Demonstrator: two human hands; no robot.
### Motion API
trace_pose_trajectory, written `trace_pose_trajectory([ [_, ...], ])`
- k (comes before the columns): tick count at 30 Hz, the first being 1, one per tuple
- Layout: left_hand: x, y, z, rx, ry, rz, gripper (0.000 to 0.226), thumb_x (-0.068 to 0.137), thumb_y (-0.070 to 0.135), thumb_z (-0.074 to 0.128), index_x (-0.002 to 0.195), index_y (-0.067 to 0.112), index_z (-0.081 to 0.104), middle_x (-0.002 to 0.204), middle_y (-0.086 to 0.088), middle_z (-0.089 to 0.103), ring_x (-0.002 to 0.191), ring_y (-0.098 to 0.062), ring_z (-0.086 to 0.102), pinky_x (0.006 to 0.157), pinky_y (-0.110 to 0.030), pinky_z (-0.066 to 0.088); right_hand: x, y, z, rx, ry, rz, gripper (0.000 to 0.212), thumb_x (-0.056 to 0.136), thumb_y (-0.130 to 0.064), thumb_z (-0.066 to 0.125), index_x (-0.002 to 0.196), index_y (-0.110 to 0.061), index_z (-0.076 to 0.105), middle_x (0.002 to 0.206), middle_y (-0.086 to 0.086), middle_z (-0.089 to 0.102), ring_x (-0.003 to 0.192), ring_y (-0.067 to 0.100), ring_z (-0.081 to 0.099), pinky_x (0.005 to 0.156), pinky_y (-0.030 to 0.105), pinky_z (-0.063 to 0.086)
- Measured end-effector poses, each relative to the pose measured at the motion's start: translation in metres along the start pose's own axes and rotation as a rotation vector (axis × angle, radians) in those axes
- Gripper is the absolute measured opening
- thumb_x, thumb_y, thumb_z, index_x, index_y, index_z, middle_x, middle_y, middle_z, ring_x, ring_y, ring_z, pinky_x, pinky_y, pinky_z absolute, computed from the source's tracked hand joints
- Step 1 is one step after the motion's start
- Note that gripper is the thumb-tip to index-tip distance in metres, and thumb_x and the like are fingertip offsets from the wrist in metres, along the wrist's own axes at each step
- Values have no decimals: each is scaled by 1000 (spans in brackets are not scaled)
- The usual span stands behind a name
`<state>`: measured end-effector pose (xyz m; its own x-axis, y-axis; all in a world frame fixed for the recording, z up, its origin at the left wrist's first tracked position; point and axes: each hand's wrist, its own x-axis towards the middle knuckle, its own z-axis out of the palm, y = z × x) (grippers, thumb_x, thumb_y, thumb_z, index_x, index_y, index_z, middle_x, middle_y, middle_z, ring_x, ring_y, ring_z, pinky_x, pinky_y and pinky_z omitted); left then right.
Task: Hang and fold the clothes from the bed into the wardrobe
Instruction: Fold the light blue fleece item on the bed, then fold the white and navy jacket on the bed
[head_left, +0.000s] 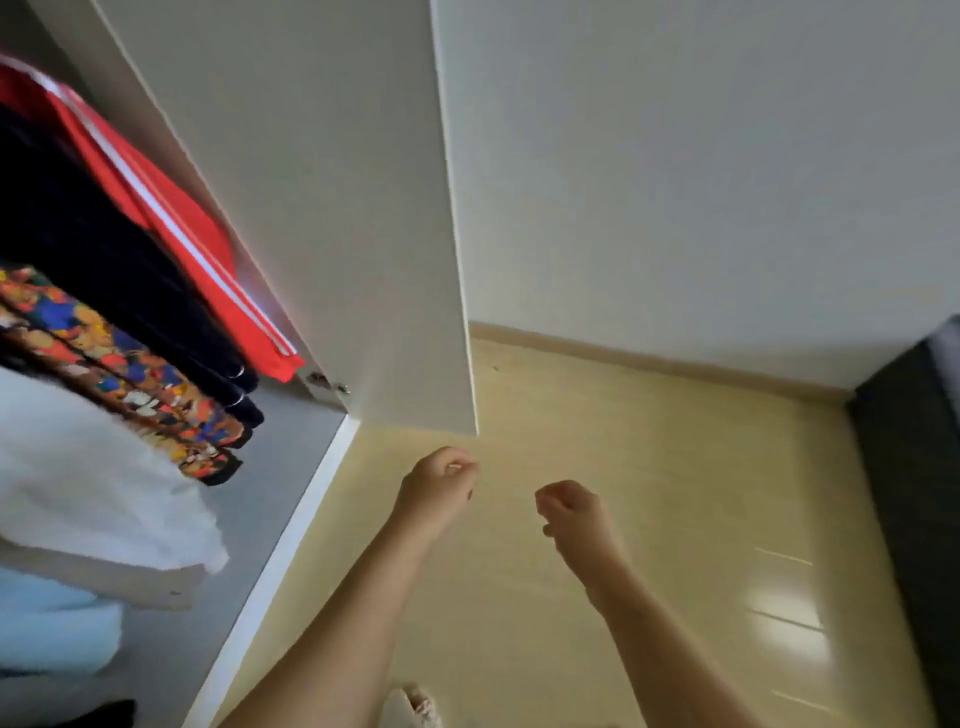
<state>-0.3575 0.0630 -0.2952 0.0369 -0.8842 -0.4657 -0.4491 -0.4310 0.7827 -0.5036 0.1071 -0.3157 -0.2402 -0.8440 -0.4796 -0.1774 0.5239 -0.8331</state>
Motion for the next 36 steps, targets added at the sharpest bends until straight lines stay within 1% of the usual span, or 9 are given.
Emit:
trace_pose_trajectory([
  [3, -14, 33, 87, 80, -172, 93, 10, 88, 29, 53, 80, 31, 58, 83, 5, 66, 91, -19, 65, 71, -26, 43, -10, 37, -84, 36, 152, 55, 12, 88, -13, 51, 87, -21, 61, 75, -8, 59, 80, 18, 58, 62, 23, 39],
  [6, -36, 62, 176, 141, -321, 150, 13, 90, 27, 53, 79, 30, 58, 81, 3, 64, 87, -19, 63, 70, -25, 40, -23, 74, -162, 71, 295, 113, 15, 87, -14, 50, 82, -23, 61, 73, -7, 60, 79, 19, 60, 66, 24, 41],
  [10, -71, 91, 275, 215, -494, 232, 15, 89, 24, 54, 76, 28, 59, 75, 3, 61, 78, -16, 59, 67, -24, 39, -51, 123, -245, 149, 467, 171, 13, 87, -14, 50, 86, -22, 61, 82, -2, 61, 82, 20, 59, 70, 23, 41],
  [15, -107, 111, 370, 332, -668, 309, 15, 88, 25, 55, 74, 28, 60, 77, 3, 64, 76, -16, 60, 66, -24, 40, -86, 177, -317, 273, 659, 262, 11, 87, -14, 51, 86, -20, 61, 87, -1, 61, 88, 22, 61, 71, 24, 41],
  [20, -139, 125, 456, 456, -847, 367, 17, 90, 21, 53, 75, 26, 58, 82, 0, 64, 69, -13, 58, 56, -22, 38, -114, 222, -370, 460, 797, 366, 12, 87, -14, 51, 90, -17, 62, 90, 2, 62, 84, 21, 57, 70, 26, 39],
  [22, -149, 135, 491, 510, -899, 389, 14, 89, 22, 53, 77, 26, 58, 81, 3, 64, 71, -12, 59, 58, -23, 40, -120, 235, -396, 520, 850, 384, 13, 87, -14, 51, 90, -17, 62, 91, 4, 63, 82, 21, 58, 71, 27, 41],
  [25, -163, 156, 550, 564, -975, 431, 14, 88, 20, 53, 76, 26, 58, 77, 5, 63, 71, -13, 58, 64, -24, 40, -120, 252, -445, 596, 929, 382, 13, 87, -12, 50, 84, -19, 62, 84, 3, 63, 67, 16, 55, 61, 24, 40],
  [29, -182, 184, 642, 611, -1066, 462, 15, 87, 18, 54, 75, 27, 59, 72, 3, 62, 74, -18, 58, 73, -29, 48, -114, 280, -524, 636, 994, 401, 15, 86, -16, 51, 81, -26, 61, 84, -3, 65, 76, 16, 57, 69, 28, 42],
  [36, -246, 235, 785, 719, -1203, 526, 9, 89, 23, 51, 88, 26, 60, 95, 0, 64, 94, -19, 62, 79, -28, 47, -131, 328, -653, 717, 1092, 510, 16, 85, -12, 53, 72, -21, 58, 77, 4, 59, 63, 19, 51, 62, 30, 37],
])
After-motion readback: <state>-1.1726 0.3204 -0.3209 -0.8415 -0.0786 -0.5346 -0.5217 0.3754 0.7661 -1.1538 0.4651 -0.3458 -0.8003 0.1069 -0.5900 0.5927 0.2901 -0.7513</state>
